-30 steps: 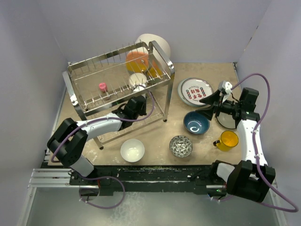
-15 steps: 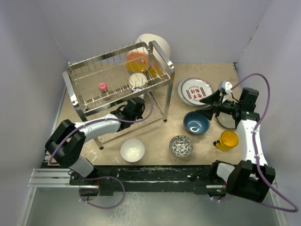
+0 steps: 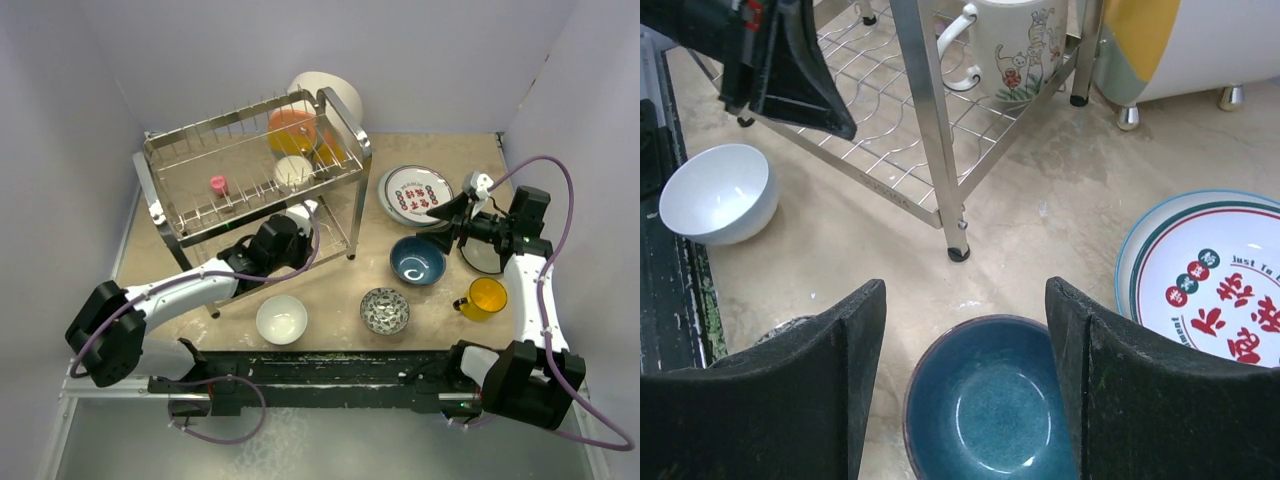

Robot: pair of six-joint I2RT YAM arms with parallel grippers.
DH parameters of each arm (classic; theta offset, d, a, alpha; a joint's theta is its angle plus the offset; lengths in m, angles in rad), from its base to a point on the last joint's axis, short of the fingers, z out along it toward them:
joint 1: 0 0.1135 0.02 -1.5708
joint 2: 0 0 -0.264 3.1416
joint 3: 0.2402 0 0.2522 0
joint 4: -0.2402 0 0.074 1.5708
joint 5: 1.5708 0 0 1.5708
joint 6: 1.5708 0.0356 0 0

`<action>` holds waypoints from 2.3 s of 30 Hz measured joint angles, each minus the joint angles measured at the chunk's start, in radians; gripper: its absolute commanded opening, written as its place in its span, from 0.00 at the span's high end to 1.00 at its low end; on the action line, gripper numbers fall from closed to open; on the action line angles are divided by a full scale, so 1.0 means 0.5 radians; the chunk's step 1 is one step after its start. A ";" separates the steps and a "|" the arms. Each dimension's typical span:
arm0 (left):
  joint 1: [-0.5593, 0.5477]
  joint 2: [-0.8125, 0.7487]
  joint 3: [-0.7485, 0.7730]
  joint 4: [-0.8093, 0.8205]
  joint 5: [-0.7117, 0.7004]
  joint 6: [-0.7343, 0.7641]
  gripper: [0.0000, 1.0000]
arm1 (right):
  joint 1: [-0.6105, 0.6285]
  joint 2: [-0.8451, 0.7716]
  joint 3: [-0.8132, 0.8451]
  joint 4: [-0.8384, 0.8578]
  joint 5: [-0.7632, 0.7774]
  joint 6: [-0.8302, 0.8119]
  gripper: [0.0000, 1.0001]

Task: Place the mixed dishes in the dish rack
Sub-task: Turn the cup upside down in the dish rack, then pick up the bowl from the center of the board.

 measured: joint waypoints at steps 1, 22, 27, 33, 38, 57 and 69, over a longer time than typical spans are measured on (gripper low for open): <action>-0.011 -0.023 -0.005 0.002 0.043 0.000 1.00 | 0.000 0.000 0.000 -0.002 0.003 -0.005 0.32; -0.192 -0.305 -0.185 0.059 0.541 0.029 0.93 | 0.000 0.030 0.026 -0.076 0.104 -0.165 0.32; -0.196 -0.533 -0.332 0.255 0.630 -0.122 0.91 | 0.000 0.069 0.041 -0.176 0.150 -0.270 0.31; -0.264 -0.683 -0.371 0.347 0.629 -0.326 0.88 | 0.000 0.074 0.044 -0.220 0.342 -0.344 0.30; -0.427 -0.747 -0.363 0.381 0.557 -0.362 0.83 | 0.000 0.005 -0.014 -0.190 0.667 -0.379 0.26; -0.677 -0.914 -0.528 0.696 0.159 -0.391 0.00 | 0.333 0.446 -0.120 -0.041 1.608 -0.419 0.18; -0.676 -0.873 -0.628 0.849 0.095 -0.421 0.01 | 0.423 0.711 -0.107 0.014 1.838 -0.404 0.37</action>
